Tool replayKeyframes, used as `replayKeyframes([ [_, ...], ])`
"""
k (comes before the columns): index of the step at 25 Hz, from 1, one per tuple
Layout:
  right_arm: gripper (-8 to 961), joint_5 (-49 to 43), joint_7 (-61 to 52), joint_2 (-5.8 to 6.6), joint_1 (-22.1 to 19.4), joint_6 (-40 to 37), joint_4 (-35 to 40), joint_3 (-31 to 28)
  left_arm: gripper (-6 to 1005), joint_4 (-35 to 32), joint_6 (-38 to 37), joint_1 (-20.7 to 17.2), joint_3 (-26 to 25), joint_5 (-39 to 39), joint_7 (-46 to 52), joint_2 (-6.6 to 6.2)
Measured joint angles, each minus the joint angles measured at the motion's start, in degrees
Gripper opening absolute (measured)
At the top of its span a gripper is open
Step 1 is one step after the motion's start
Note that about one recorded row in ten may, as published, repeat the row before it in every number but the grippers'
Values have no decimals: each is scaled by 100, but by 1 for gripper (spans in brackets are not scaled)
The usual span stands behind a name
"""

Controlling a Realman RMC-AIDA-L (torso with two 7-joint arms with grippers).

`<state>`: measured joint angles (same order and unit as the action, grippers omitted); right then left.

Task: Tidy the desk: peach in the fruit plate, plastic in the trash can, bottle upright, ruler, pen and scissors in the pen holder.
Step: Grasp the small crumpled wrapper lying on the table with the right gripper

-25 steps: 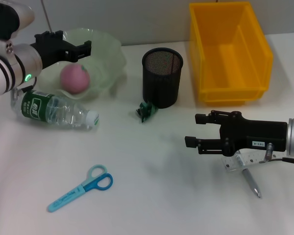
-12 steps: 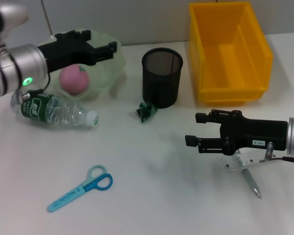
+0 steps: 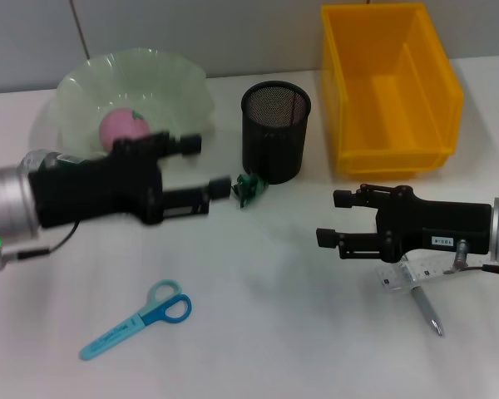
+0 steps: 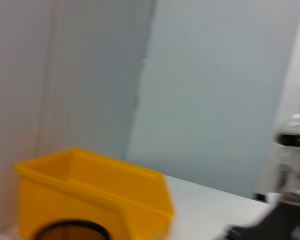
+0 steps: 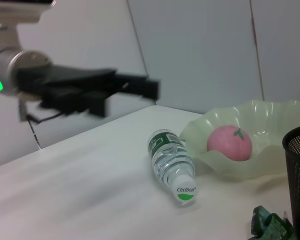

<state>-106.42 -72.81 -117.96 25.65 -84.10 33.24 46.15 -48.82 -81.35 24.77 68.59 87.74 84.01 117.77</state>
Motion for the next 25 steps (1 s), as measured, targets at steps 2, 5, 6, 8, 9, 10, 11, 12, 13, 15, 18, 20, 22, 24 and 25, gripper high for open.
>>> replayKeyframes([
  [2, 795, 1, -26, 12, -8, -22, 14, 0, 821, 38, -278, -131, -3, 1, -2, -31],
  [5, 795, 0, -58, 28, -46, -71, 74, -1, 820, 76, -495, -290, 15, 58, -41, -70],
  [6, 795, 1, -74, 32, -53, -83, 90, -1, 820, 127, -504, -321, 11, 154, -86, -80],
  [8, 795, -20, -157, 39, -59, -127, 171, -1, 819, 289, -501, -340, -21, 401, -205, -91],
  [9, 795, -20, -157, 39, -59, -127, 171, -1, 819, 397, -498, -332, -28, 523, -269, -101],
  [10, 795, -31, -180, 41, -59, -136, 191, 0, 819, 496, -499, -312, -32, 610, -340, -112],
  [11, 794, -38, -197, 45, -60, -140, 209, -1, 818, 595, -507, -295, -34, 689, -439, -123],
  [12, 794, -42, -202, 56, -60, -147, 213, -1, 818, 639, -520, -287, -34, 709, -510, -126],
  [13, 794, -45, -228, 78, -61, -171, 215, -1, 818, 679, -537, -286, -34, 726, -597, -128],
  [15, 794, -46, -249, 88, -61, -182, 215, 0, 818, 701, -558, -306, -34, 730, -739, -122],
  [18, 794, -46, -369, 96, -60, -180, 248, -1, 817, 727, -549, -337, -57, 731, -827, -96],
  [20, 794, -45, -454, 95, -56, -180, 286, 2, 816, 763, -543, -328, -91, 732, -830, -84],
  [22, 794, -44, -872, 85, -18, -207, 536, 56, 809, 778, -544, -317, -126, 733, -830, -74],
  [24, 794, -79, -1432, 67, 42, -250, 918, 194, 794, 780, -540, -318, -140, 734, -831, -64],
  [25, 794, -127, -1780, 62, 88, -280, 1186, 312, 787, 781, -541, -321, -143, 734, -831, -59],
])
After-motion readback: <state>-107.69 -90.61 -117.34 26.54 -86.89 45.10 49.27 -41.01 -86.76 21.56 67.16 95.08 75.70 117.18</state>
